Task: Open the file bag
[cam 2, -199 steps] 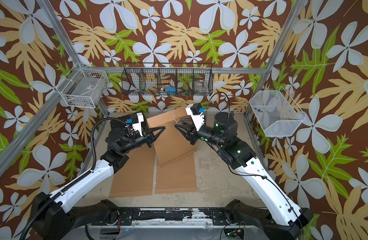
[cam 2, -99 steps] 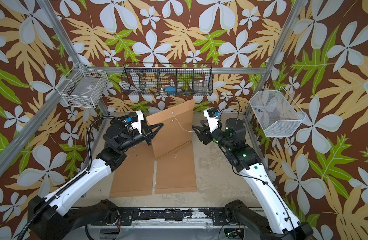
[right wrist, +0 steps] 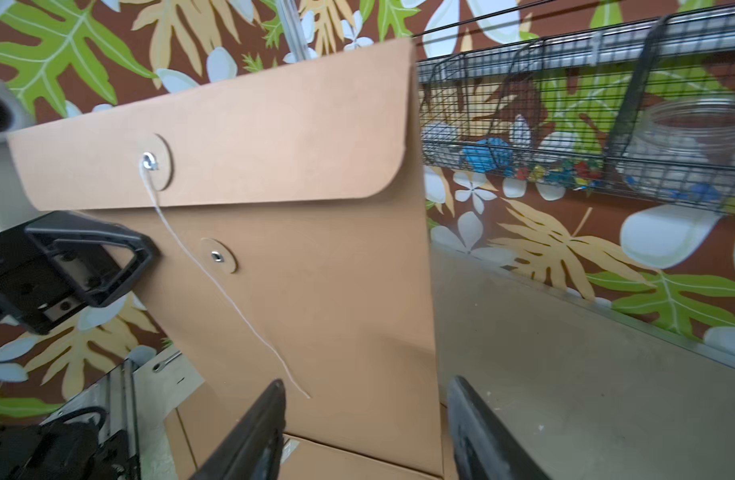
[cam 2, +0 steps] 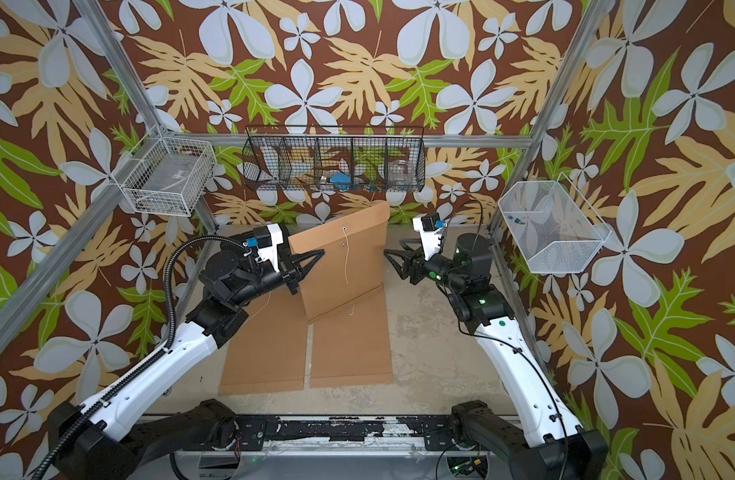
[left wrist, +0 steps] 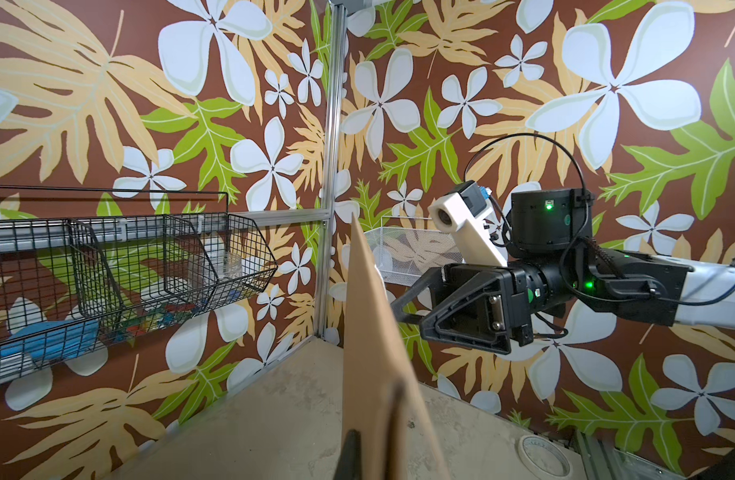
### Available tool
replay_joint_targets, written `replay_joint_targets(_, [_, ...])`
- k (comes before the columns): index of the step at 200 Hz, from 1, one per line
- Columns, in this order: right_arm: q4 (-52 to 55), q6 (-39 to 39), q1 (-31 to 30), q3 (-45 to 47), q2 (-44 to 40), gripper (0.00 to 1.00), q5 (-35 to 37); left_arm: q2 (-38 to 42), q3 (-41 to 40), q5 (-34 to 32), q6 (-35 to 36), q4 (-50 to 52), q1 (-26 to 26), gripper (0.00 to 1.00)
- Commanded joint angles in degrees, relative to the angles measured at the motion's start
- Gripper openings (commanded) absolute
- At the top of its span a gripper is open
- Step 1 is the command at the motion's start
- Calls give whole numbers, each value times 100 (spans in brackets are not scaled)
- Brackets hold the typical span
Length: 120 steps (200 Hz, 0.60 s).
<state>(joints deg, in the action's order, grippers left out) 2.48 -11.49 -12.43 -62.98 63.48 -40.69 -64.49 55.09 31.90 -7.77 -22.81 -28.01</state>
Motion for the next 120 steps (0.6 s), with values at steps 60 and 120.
replay_joint_targets(60, [-831, -195, 4, 13, 294, 66, -689, -35, -141, 943, -856, -770, 6, 0])
replay_joint_targets(120, [-1564, -586, 12, 43, 433, 66, -746, 45, -195, 1138, -1059, -883, -3, 0])
